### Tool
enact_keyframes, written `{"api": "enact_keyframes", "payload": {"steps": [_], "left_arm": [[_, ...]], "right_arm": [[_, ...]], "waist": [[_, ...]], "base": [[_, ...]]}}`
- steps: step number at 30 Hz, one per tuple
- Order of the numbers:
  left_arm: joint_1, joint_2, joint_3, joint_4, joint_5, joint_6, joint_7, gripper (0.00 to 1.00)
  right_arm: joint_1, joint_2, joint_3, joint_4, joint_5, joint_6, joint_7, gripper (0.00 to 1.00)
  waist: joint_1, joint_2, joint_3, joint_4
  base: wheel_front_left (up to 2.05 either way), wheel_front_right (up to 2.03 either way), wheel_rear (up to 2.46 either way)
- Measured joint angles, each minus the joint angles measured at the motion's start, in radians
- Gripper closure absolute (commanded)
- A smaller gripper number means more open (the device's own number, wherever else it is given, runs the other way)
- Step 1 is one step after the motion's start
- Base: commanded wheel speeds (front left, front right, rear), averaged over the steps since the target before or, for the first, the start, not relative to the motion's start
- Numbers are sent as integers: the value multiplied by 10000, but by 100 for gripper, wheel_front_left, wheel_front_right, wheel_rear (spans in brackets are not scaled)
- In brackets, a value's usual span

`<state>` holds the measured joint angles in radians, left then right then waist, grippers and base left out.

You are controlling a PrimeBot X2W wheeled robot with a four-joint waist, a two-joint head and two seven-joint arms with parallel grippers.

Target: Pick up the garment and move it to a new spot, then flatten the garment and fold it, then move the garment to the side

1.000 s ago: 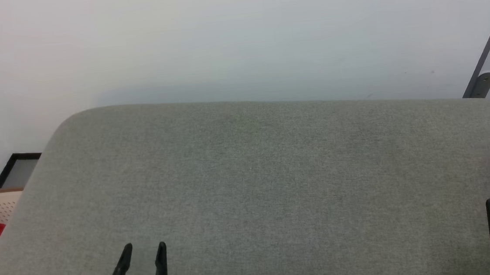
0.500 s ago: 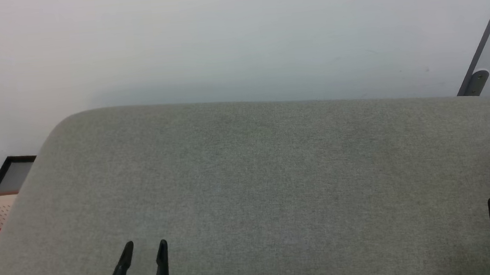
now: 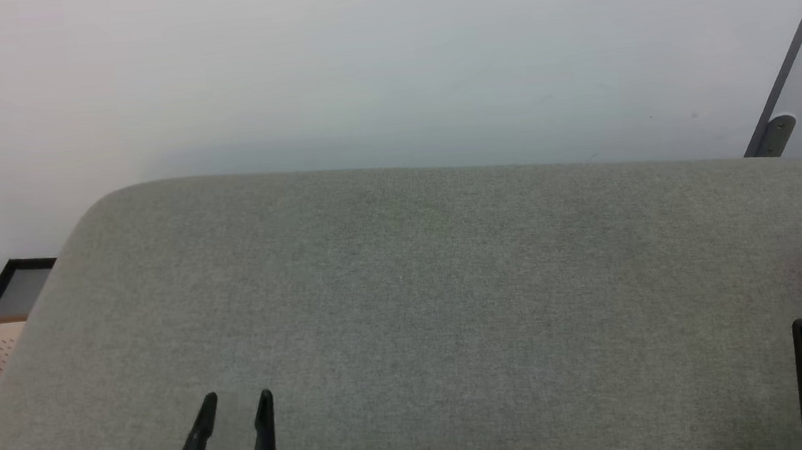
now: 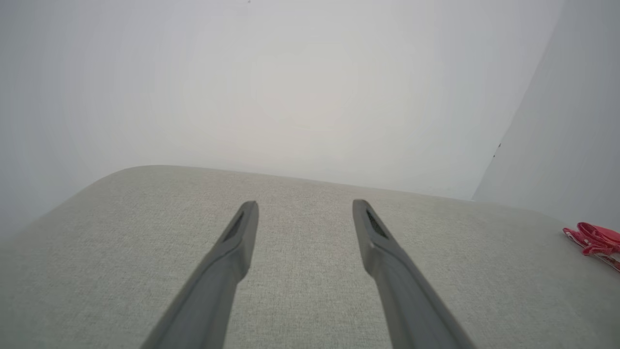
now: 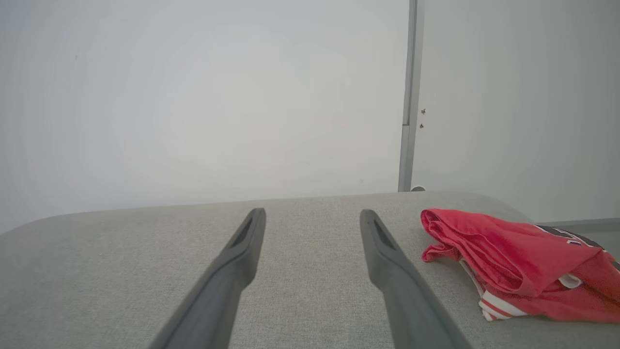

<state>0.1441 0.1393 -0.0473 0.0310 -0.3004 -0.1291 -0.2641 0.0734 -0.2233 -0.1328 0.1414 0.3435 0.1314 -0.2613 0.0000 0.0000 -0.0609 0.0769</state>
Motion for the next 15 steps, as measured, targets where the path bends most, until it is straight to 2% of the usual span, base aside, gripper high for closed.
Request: {"api": "enact_keyframes", "payload": {"steps": [1, 8, 15], "left_arm": [[-1, -8, 6, -17, -13, 0, 0, 100], [278, -165, -104, 593, -130, 2, 40, 100], [174, -173, -40, 754, -1411, 2, 355, 100]], "right_arm": [[-12, 12, 8, -2, 0, 0, 0, 100], [273, 399, 111, 616, 77, 0, 127, 100], [213, 502, 109, 665, 1250, 0, 483, 100]], "waist": [[0, 0, 9, 0], [0, 0, 16, -11], [0, 0, 52, -54]], "base": [[0, 0, 0], [0, 0, 0], [0, 0, 0]]}}
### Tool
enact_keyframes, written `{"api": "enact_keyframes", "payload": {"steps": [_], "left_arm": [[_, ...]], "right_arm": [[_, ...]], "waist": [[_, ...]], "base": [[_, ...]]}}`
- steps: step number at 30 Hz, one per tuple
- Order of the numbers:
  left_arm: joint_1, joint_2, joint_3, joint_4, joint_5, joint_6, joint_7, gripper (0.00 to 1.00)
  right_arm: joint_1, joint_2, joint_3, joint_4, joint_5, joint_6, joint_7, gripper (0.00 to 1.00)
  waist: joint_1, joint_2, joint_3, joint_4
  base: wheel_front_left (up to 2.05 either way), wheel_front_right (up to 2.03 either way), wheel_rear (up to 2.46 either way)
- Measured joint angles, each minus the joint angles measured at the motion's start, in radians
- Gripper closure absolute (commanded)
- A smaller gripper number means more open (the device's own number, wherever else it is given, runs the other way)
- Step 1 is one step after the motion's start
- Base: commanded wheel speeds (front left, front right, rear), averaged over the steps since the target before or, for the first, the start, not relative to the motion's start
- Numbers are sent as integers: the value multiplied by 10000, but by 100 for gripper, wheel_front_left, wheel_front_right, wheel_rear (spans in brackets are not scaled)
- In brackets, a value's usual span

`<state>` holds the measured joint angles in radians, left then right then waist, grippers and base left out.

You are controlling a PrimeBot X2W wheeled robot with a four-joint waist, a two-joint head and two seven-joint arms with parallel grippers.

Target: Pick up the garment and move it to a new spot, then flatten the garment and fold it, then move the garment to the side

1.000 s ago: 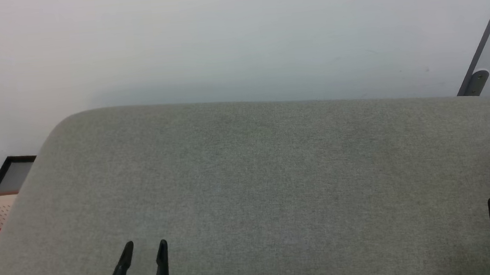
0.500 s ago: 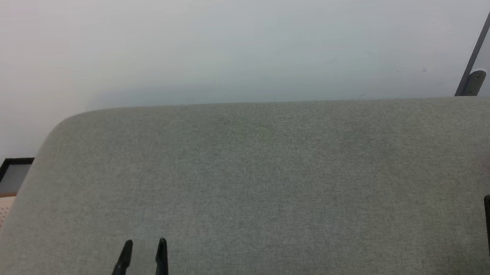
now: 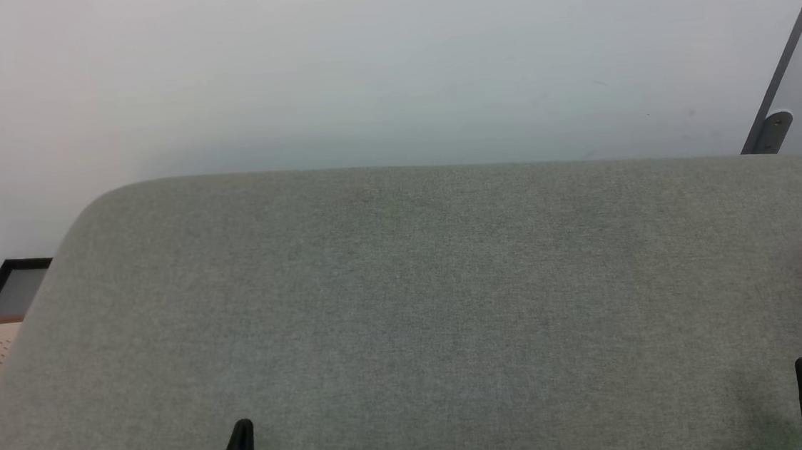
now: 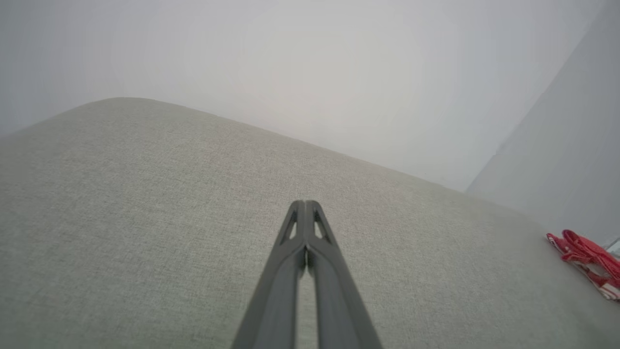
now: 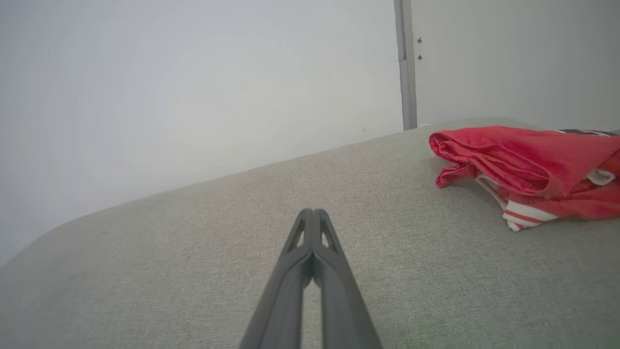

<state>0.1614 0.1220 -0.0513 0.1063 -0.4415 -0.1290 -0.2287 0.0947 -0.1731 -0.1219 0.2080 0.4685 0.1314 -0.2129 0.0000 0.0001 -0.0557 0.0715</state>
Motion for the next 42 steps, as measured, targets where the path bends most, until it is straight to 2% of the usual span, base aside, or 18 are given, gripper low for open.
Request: {"api": "enact_keyframes", "payload": {"steps": [20, 42], "left_arm": [[-706, -81, 261, 397, -3175, 0, 754, 100], [-1271, -176, 554, 685, -5885, 0, 1469, 100]], "right_arm": [[-475, 314, 13, 92, 2953, 0, 828, 100], [-928, 591, 31, 173, 5542, 0, 1592, 100]], "waist": [[0, 0, 99, -120], [0, 0, 209, -253]], "base": [[0, 0, 0], [0, 0, 0]]}}
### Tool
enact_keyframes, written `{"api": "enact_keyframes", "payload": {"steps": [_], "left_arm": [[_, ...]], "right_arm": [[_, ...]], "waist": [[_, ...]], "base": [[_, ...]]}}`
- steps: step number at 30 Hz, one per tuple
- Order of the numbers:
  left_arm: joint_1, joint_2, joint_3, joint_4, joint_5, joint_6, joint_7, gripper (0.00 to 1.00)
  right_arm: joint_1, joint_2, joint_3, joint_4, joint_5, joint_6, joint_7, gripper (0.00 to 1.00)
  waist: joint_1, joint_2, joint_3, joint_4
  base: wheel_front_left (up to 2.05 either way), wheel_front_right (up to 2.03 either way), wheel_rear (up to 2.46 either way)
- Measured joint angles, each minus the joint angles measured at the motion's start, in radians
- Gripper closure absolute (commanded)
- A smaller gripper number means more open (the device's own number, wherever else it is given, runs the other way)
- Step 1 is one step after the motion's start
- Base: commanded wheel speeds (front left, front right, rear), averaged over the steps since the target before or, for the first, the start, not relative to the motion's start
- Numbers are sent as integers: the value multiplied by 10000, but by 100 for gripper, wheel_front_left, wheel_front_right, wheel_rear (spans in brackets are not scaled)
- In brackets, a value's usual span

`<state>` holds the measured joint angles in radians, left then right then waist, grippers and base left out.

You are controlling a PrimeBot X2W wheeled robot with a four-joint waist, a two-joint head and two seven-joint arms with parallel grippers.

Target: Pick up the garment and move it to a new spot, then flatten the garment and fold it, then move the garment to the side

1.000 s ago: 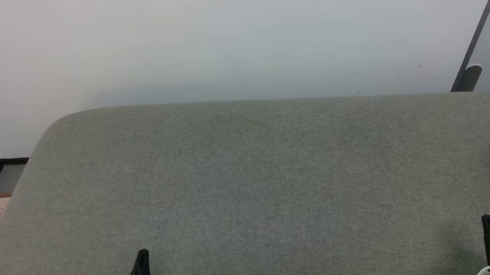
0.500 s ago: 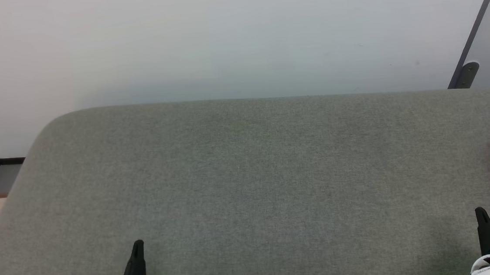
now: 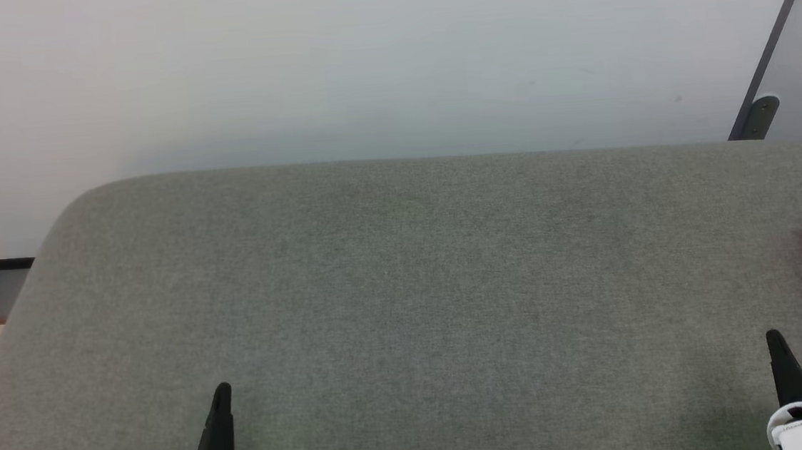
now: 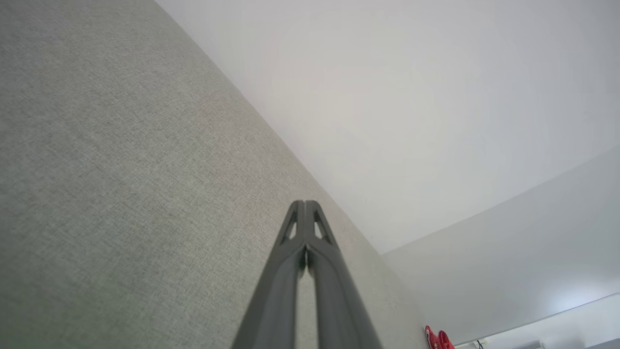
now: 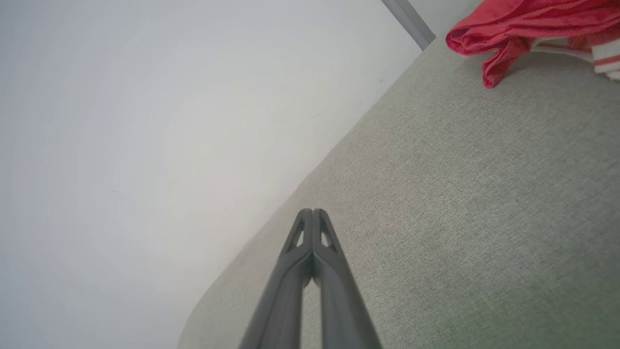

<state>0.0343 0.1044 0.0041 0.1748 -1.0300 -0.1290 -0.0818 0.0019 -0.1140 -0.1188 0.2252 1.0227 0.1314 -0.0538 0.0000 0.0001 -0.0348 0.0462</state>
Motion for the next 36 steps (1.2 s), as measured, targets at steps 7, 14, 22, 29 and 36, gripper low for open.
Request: {"api": "enact_keyframes", "payload": {"steps": [7, 14, 22, 29, 36], "left_arm": [[-172, -35, 84, 73, -754, 0, 201, 100], [-332, -71, 176, 155, -1446, 0, 391, 100], [-511, -115, 293, 257, -2257, 0, 639, 100], [-643, -148, 372, 330, -2849, 0, 819, 100], [-760, -184, 456, 387, -3405, 0, 970, 100]], "right_arm": [[-137, 69, 2, 17, 734, 0, 196, 100], [-282, 155, 4, 42, 1411, 0, 384, 100], [-381, 240, 6, 71, 2197, 0, 631, 100], [-529, 293, 8, 88, 2782, 0, 790, 100], [-597, 353, 13, 115, 3335, 0, 949, 100]], "waist": [[0, 0, 35, -43], [0, 0, 70, -85], [0, 0, 114, -139], [1, 0, 149, -182], [1, 0, 184, -224]], "base": [[0, 0, 0], [0, 0, 0], [0, 0, 0], [0, 0, 0], [0, 0, 0]]}}
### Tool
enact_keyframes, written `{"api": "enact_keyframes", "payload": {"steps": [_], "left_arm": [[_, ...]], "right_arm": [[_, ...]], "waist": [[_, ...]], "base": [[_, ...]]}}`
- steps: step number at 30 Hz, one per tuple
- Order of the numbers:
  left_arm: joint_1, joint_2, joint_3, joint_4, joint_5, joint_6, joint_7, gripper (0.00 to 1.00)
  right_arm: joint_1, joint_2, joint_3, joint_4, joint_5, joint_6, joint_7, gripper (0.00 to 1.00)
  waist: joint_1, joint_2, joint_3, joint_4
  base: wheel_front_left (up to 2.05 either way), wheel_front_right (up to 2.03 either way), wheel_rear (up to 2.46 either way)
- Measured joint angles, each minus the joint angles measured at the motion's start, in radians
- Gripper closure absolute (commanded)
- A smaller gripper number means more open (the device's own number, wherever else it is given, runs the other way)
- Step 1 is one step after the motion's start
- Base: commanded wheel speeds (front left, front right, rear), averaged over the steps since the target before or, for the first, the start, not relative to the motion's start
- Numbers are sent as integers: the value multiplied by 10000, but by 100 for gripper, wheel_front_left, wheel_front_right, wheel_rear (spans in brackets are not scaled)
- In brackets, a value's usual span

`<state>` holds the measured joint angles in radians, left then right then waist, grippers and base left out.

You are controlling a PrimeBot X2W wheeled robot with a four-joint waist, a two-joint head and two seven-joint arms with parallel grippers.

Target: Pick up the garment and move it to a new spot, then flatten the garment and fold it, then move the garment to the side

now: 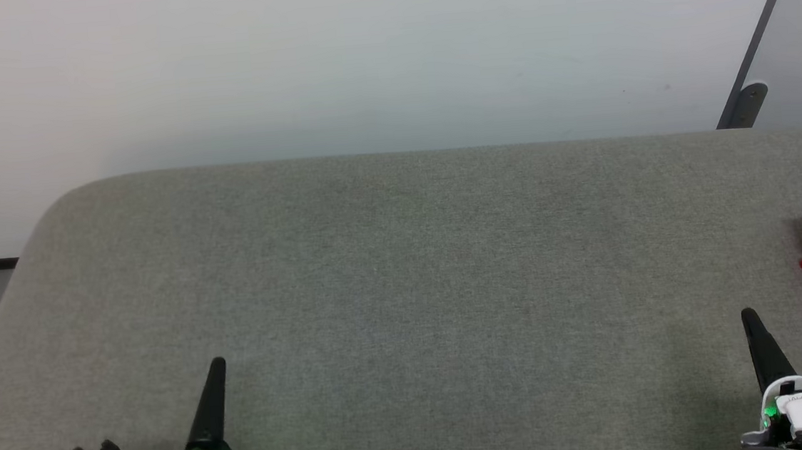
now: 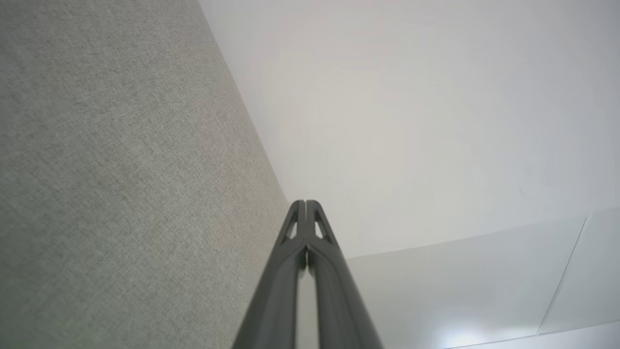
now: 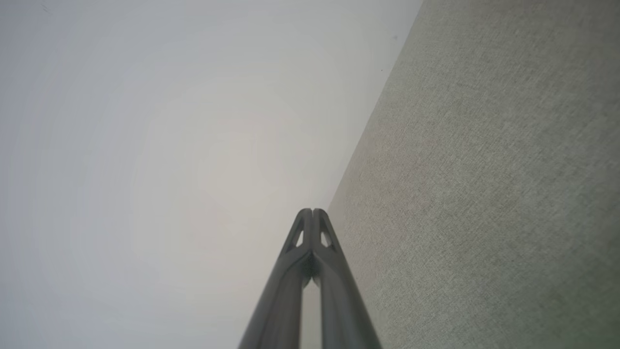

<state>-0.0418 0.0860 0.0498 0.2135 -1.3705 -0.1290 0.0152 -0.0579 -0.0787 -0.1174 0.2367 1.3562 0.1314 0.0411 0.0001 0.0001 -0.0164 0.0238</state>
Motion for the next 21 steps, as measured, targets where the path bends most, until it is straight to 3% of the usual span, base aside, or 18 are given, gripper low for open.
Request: {"api": "enact_keyframes", "payload": {"steps": [21], "left_arm": [[-356, -113, 232, 182, -1465, 0, 468, 100]], "right_arm": [[-284, 167, 8, 46, 1434, -2, 422, 100]], "waist": [[0, 0, 104, -127]], "base": [[0, 0, 0]]}}
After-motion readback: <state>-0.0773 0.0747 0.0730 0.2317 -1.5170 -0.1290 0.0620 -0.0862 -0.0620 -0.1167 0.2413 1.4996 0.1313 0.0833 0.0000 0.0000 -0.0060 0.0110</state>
